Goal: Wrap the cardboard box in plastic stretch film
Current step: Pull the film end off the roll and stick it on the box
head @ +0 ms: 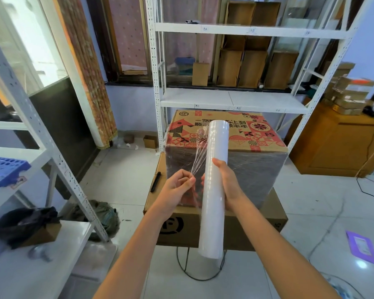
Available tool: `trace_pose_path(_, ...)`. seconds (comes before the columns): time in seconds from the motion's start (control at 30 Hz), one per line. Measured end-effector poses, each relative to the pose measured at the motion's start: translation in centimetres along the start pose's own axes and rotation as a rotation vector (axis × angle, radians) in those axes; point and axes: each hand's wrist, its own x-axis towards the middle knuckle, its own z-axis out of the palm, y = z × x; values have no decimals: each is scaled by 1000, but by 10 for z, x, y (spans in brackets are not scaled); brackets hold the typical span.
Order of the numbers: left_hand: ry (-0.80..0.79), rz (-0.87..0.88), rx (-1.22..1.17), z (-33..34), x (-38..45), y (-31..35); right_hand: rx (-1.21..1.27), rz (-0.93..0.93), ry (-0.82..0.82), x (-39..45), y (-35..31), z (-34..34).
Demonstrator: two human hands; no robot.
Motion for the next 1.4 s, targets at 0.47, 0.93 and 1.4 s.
trace_pose_path(0.47, -244, -113, -90, 6, -22, -14, 88, 84, -135, -5, -19, 0)
trace_pose_path(0.93, -112, -70, -340, 8, -25, -22, 140, -9, -167, 8, -26, 6)
trace_pose_path(1.4, -233, -204, -261, 7, -28, -27, 187, -32, -105, 16, -23, -4)
